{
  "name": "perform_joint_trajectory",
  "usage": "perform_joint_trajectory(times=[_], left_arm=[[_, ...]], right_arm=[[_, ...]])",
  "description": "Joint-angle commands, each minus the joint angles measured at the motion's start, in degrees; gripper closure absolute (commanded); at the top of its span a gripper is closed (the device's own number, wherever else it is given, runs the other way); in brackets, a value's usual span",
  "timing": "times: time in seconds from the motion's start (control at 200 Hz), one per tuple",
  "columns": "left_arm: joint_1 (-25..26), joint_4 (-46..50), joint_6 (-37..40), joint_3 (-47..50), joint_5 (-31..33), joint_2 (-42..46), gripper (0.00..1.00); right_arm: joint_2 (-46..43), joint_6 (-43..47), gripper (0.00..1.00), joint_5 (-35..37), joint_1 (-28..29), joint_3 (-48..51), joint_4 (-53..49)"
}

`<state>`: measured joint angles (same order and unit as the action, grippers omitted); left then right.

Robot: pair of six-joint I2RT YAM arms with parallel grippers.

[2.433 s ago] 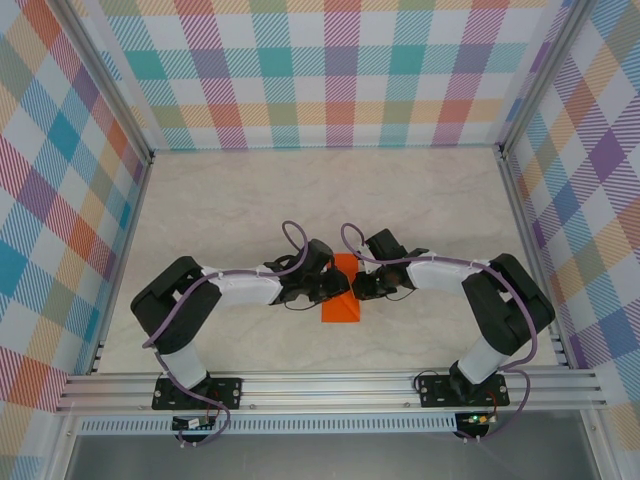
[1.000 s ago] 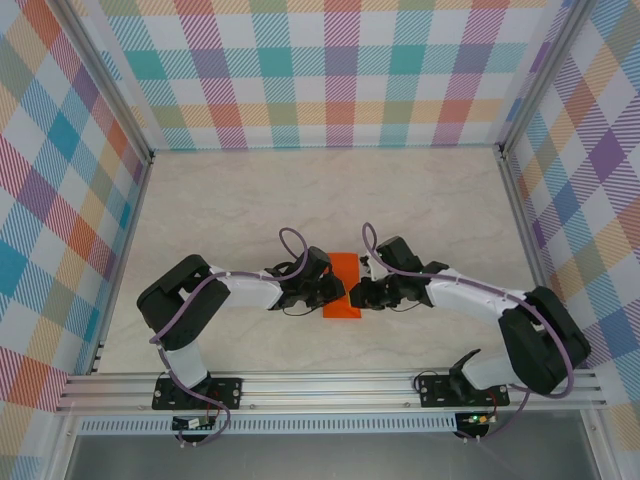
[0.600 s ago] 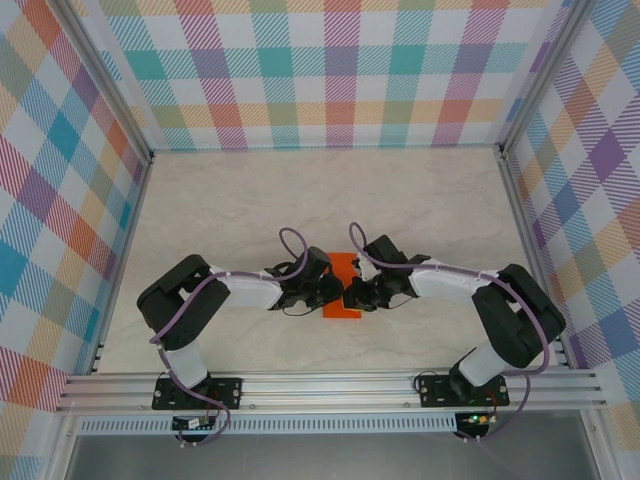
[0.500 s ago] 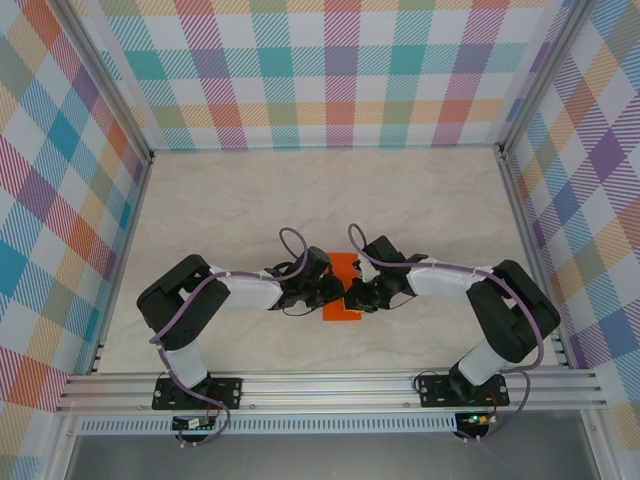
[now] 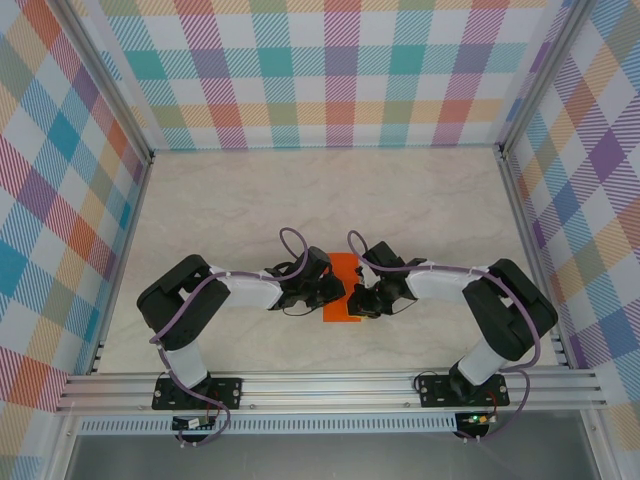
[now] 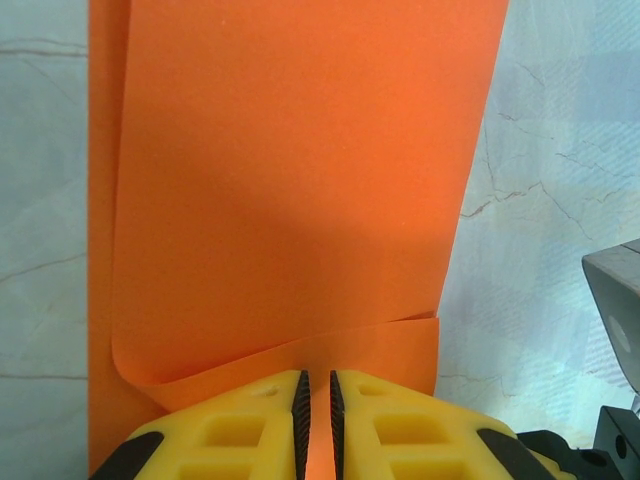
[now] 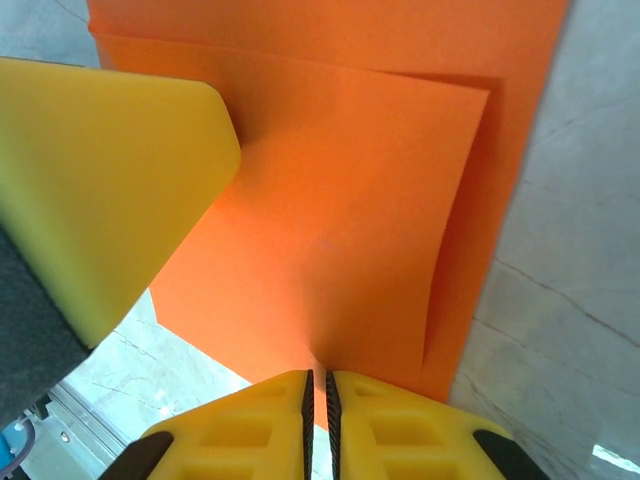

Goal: Fold a paper plane with a square sheet of paper (pick it up from the middle)
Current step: Fold the triangle a second time at the center of the table.

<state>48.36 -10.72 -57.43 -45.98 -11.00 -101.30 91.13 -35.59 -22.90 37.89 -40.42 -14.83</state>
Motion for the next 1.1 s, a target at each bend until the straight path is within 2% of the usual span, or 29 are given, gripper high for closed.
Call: perform_joint_trajectory(times=[0.0, 0.16, 0.305, 0.435, 0.625, 0.73, 0.88, 1.1], left_arm=[[0.83, 3.82, 1.01, 1.12, 1.25, -1.89, 0.83], [0.84, 3.86, 0.92, 0.82, 1.25, -1.96, 0.83], [0.78, 3.87, 0.83, 0.54, 1.13, -1.99, 0.83], [0.75, 3.77, 0.85, 0.32, 1.16, -2.01, 0.83], [0.85, 4.04, 0.83, 0.36, 1.33, -1.89, 0.83], [0.79, 4.17, 0.83, 0.49, 1.53, -2.06, 0.83], [0.78, 4.39, 1.01, 0.72, 1.95, -2.23, 0.83], [0.68, 3.95, 0.92, 0.98, 2.05, -2.72, 0.83]], right_arm=[[-2.12, 0.18, 0.84, 1.36, 0.13, 1.05, -4.24], [-5.15, 0.37, 0.82, -1.50, 0.67, 0.00, -2.92], [-3.34, 0.85, 0.82, -1.57, 1.95, -1.49, -2.93], [-0.69, 1.42, 0.82, 0.35, 2.84, -2.79, -4.12], [-0.25, 1.84, 0.82, 7.56, 2.85, -2.64, -8.39], [-0.68, 1.40, 0.82, 7.78, 2.55, -1.12, -8.16], [-2.61, 0.04, 0.81, 5.48, 1.44, 2.04, -5.85], [-4.85, -3.86, 0.79, -2.46, -3.14, 8.40, 1.94]])
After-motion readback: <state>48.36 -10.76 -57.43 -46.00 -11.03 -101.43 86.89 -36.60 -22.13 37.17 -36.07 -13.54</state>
